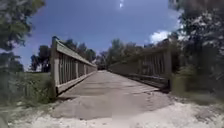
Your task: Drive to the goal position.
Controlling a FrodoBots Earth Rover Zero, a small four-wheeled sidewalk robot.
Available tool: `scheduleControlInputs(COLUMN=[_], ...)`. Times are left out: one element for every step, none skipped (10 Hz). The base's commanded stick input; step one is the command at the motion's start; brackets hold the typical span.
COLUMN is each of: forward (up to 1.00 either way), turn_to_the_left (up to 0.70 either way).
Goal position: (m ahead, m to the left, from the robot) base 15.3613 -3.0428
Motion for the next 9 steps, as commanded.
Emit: scheduleControlInputs(forward=[0.50, 0.50, 0.50, 0.50, 0.50, 0.50, 0.50, 0.50, 0.50], turn_to_the_left=[0.00, 0.00, 0.00, 0.00, 0.00, 0.00, 0.00, 0.00, 0.00])
